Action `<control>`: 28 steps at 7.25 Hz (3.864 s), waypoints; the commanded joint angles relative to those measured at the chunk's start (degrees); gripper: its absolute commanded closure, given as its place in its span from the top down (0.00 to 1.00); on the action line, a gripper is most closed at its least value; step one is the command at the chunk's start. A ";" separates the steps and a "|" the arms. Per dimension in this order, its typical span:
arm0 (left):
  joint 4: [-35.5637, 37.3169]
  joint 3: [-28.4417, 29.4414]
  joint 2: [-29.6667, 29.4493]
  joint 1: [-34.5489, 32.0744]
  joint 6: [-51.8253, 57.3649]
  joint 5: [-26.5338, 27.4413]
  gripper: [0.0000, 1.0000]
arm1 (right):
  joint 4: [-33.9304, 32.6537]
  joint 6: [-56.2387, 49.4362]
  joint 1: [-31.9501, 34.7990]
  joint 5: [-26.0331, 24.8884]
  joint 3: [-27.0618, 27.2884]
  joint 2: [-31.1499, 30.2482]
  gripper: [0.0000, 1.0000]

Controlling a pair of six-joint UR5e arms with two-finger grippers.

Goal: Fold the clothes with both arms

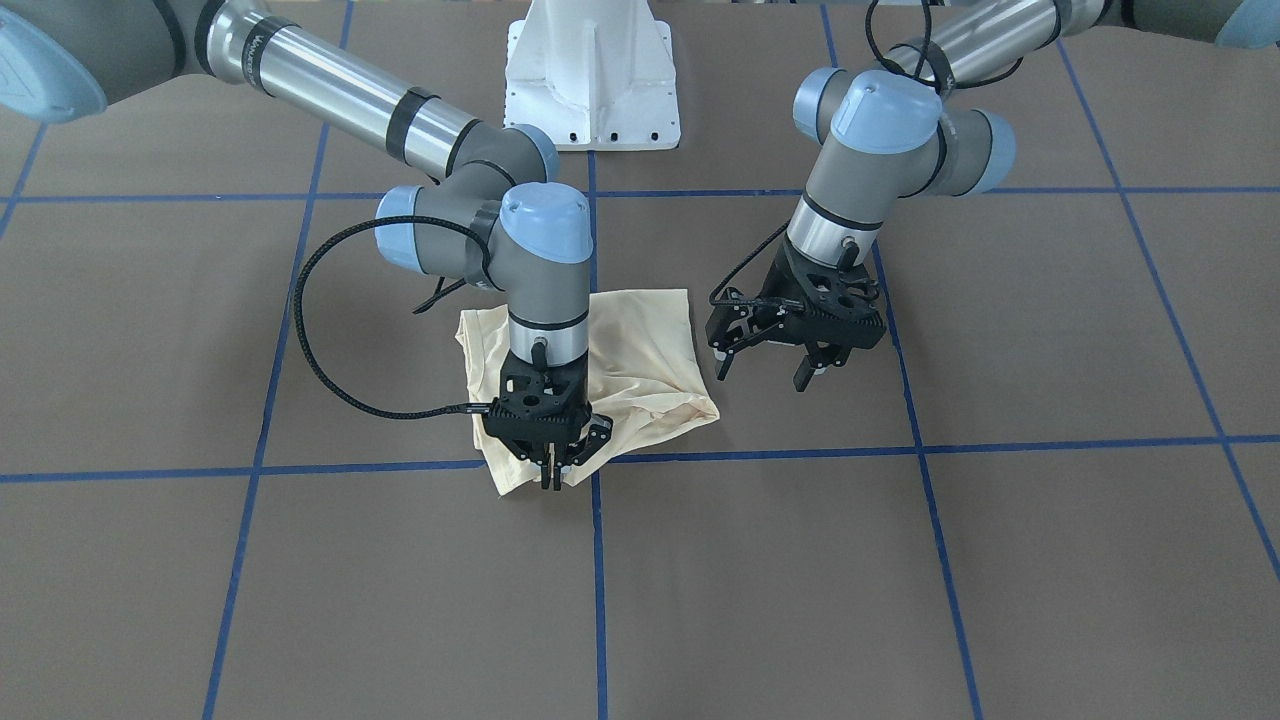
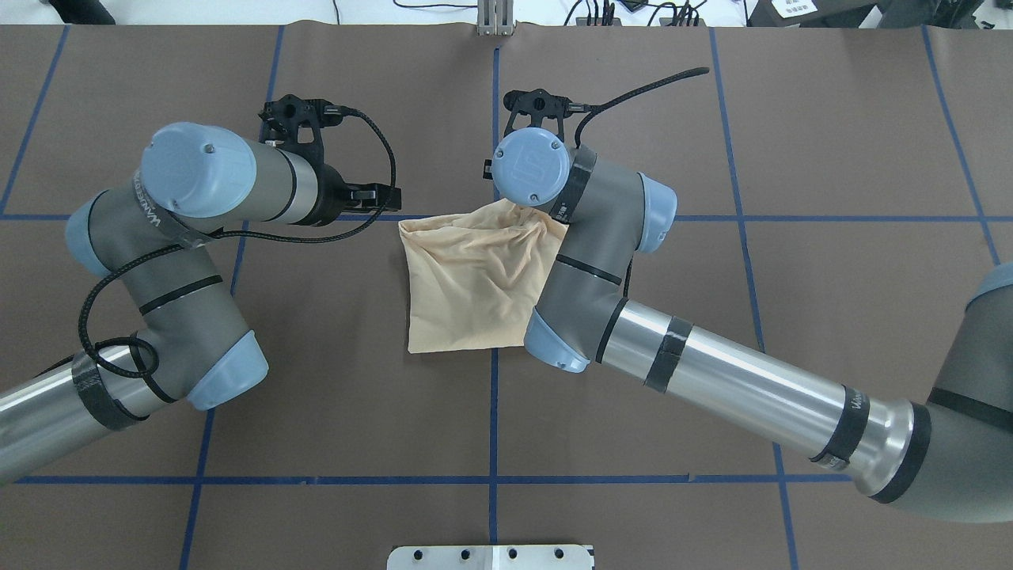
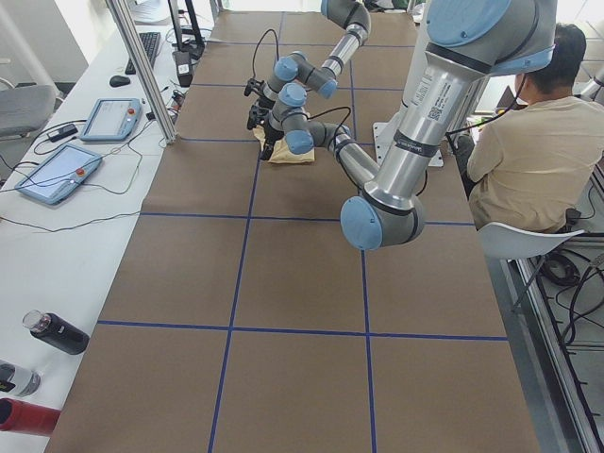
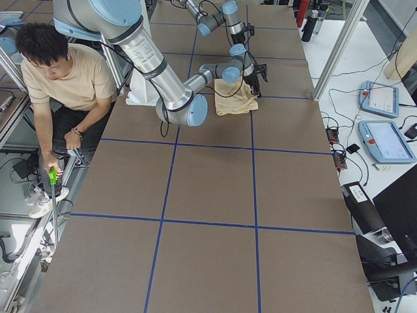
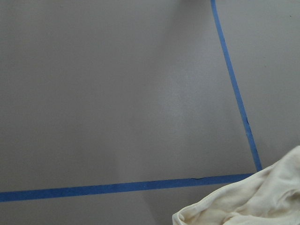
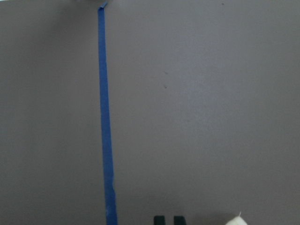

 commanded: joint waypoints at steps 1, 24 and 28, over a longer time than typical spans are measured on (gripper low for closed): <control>0.09 -0.47 0.00 0.00 0.07 -0.19 1.00 | 0.36 -0.85 1.33 2.28 0.17 0.69 1.00; 17.68 -8.30 44.20 -52.56 64.22 -32.71 1.00 | -19.94 -76.78 53.37 48.35 38.67 -65.57 1.00; 16.44 -7.77 44.04 -52.30 64.05 -33.06 1.00 | -19.59 -77.05 53.36 48.44 38.32 -65.49 1.00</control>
